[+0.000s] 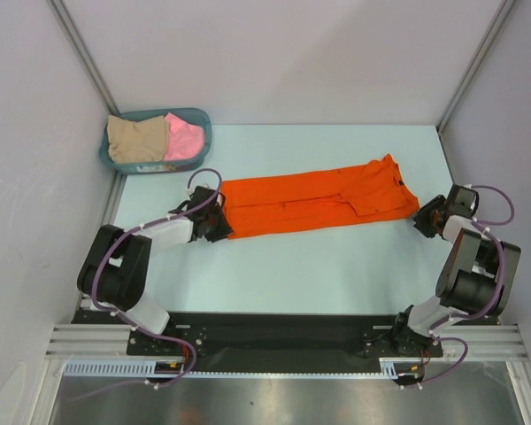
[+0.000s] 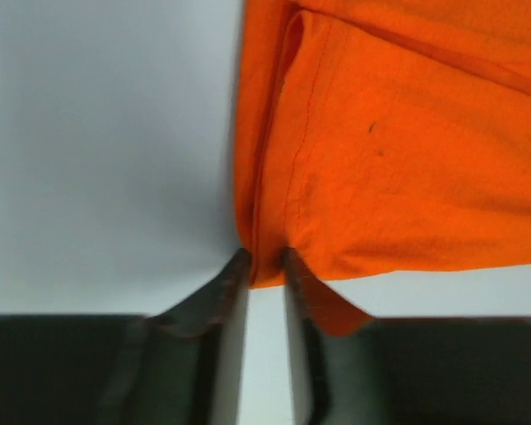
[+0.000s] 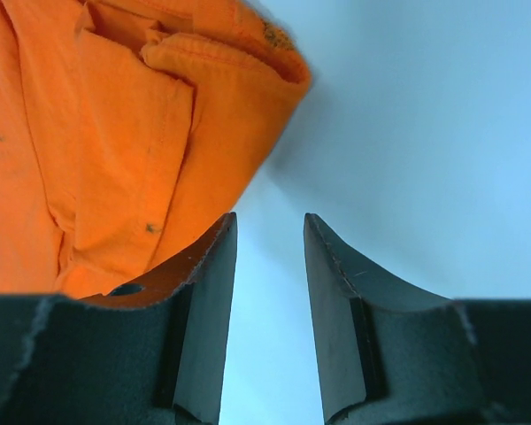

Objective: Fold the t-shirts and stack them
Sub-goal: Fold the tshirt

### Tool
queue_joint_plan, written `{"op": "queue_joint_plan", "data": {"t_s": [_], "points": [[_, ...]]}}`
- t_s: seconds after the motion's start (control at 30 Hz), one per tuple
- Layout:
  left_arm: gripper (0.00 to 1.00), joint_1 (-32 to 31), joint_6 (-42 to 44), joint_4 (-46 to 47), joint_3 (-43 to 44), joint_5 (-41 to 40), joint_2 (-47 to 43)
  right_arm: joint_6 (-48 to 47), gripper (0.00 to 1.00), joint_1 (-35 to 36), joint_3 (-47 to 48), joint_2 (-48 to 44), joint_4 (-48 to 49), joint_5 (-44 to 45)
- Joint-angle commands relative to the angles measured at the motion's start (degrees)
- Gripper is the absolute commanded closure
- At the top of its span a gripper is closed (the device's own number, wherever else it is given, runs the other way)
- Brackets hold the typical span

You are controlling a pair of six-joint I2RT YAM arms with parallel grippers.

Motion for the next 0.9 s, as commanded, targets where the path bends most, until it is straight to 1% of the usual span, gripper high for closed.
{"op": "queue_joint_plan", "data": {"t_s": [0.0, 0.03, 0.07, 0.13, 0.27, 0.37, 0.43, 0.47, 0.5, 0.57, 0.63, 0.67, 0.77, 0.87], "points": [[0.78, 0.19, -0.23, 1.47, -2.06, 3.50, 2.34, 2.48, 0.58, -0.11, -0.89, 1.33, 6.71, -3.15], [0.82, 0.19, 0.13, 1.30, -1.97, 3.59, 2.51, 2.75, 0.58, -0.20, -0.89, 1.77, 7.25, -3.24], [0.89, 0.19, 0.30, 1.04, -1.80, 3.59, 2.51, 3.01, 0.58, -0.29, -0.98, 2.38, 7.78, -3.58], [1.00, 0.19, 1.18, 0.42, -1.62, 3.59, 2.16, 3.80, 0.58, -0.55, -0.89, 3.79, 9.36, -3.76], [1.00, -0.07, 2.41, -0.37, -2.58, 4.12, 0.14, 5.38, 0.59, -0.99, -0.72, 6.51, 13.40, -4.29], [1.00, -0.77, 2.50, -0.37, -4.43, 4.82, -1.53, 7.22, 0.62, -0.99, 0.77, 10.55, 15.16, -5.95], [1.00, -1.83, 1.98, 0.15, -6.10, 5.35, -2.84, 8.46, 0.67, -0.99, 0.86, 12.57, 17.79, -6.40], [1.00, -2.35, 1.71, 0.50, -7.32, 5.96, -3.20, 9.68, 0.67, -0.82, 0.95, 13.11, 19.72, -6.66], [1.00, -3.40, 1.02, 1.12, -7.77, 6.32, -3.46, 10.21, 0.68, -0.73, 1.13, 13.64, 20.43, -6.49], [1.00, -4.81, -0.30, 1.56, -9.26, 6.49, -4.25, 11.62, 0.73, -0.29, 2.35, 15.48, 21.75, -5.96], [1.00, -7.18, -1.53, 2.09, -10.05, 6.58, -4.87, 12.15, 0.78, 0.15, 3.58, 17.15, 22.46, -5.52], [1.00, -9.19, -3.11, 2.61, -10.84, 6.58, -5.65, 12.24, 0.80, 0.41, 5.76, 18.90, 22.46, -5.09], [1.00, -12.63, -6.53, 3.58, -11.20, 5.71, -6.80, 12.42, 0.80, 1.47, 9.55, 23.20, 22.02, -4.29], [1.00, -19.82, -10.22, 4.81, -10.42, 3.86, -6.37, 11.37, 0.81, 2.34, 17.09, 27.68, 20.97, -3.24]]}}
